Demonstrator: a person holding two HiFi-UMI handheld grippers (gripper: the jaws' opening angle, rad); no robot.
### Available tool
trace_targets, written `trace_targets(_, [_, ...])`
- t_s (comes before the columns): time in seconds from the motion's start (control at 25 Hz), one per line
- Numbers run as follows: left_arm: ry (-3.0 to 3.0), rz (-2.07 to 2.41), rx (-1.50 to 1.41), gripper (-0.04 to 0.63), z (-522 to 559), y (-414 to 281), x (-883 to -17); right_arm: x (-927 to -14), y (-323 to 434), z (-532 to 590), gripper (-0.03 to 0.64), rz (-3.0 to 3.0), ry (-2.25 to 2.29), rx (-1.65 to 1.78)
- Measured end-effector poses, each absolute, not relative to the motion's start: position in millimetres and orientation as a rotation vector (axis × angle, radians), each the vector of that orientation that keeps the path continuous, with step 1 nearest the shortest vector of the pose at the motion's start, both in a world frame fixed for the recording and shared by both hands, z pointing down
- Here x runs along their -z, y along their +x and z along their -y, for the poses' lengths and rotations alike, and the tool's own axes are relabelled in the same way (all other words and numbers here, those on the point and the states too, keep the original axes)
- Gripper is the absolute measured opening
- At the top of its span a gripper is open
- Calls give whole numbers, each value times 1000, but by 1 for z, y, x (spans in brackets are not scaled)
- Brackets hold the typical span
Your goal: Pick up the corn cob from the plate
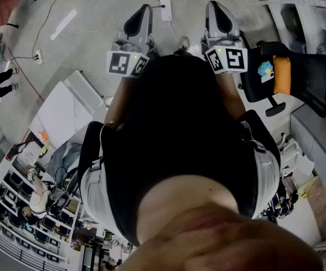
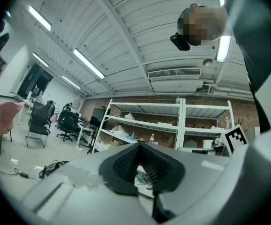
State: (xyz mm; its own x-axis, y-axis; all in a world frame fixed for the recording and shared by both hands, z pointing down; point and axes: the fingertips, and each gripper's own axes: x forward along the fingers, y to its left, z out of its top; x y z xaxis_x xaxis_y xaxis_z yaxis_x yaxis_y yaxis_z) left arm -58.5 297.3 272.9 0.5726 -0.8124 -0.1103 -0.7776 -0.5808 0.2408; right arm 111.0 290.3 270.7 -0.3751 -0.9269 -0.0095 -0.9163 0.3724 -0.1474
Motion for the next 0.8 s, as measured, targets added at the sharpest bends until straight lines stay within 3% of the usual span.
trace_targets(0.8, [2635,1347,344,1,-289,-106,-266,-275,69,-290,9,-2489,-1766,205])
